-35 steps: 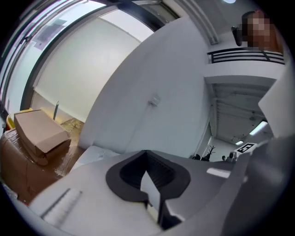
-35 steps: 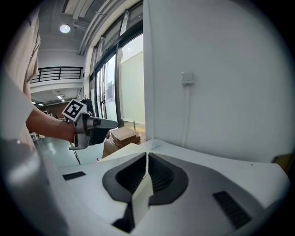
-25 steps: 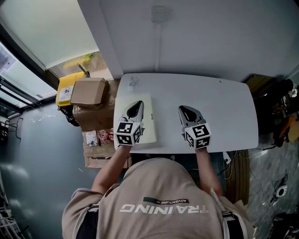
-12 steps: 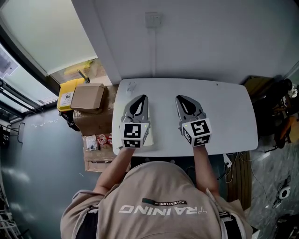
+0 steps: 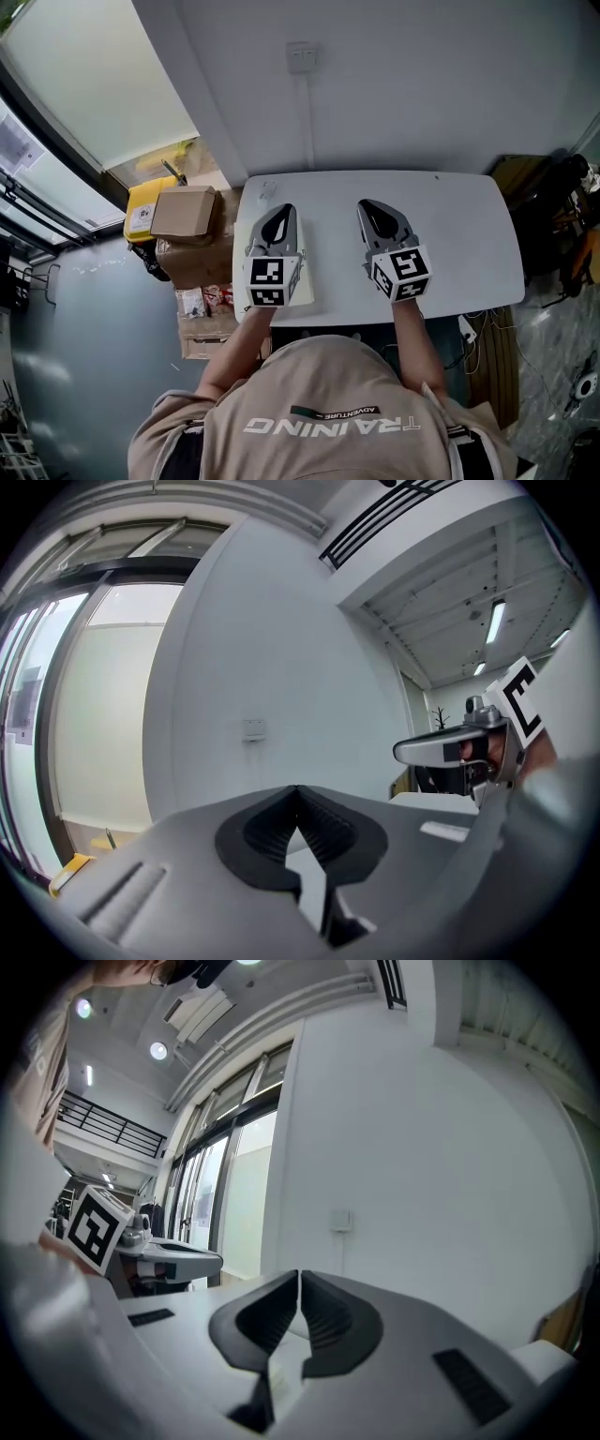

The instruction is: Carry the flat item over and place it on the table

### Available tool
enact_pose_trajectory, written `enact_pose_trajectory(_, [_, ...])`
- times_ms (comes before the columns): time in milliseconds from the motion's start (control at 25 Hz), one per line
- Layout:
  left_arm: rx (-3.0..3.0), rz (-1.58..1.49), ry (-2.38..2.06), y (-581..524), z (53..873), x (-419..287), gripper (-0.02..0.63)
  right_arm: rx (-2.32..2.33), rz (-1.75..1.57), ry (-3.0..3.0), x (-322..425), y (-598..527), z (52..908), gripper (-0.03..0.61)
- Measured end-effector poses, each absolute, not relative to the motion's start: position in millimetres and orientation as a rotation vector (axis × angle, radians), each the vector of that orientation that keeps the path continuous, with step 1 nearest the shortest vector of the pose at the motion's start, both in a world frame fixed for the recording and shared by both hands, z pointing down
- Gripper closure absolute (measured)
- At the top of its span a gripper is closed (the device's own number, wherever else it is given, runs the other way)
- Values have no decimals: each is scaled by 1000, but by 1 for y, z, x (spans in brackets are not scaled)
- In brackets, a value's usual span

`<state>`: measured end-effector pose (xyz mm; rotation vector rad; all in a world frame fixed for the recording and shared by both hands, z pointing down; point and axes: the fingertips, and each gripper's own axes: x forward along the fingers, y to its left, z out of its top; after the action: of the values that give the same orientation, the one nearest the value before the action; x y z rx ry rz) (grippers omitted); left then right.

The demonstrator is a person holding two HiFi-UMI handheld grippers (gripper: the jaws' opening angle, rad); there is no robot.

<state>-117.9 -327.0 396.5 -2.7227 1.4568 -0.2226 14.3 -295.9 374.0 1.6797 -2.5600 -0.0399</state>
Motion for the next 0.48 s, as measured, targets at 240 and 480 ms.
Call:
enact_pose_trajectory(240, [-2743, -208, 1453, -326, 396, -120, 607, 1635, -75, -2556, 11, -296, 373, 565])
enact_pose_trajectory(480, [-2768, -232, 1428, -333, 396, -120, 607, 1605, -110, -2563, 6, -299, 370, 565])
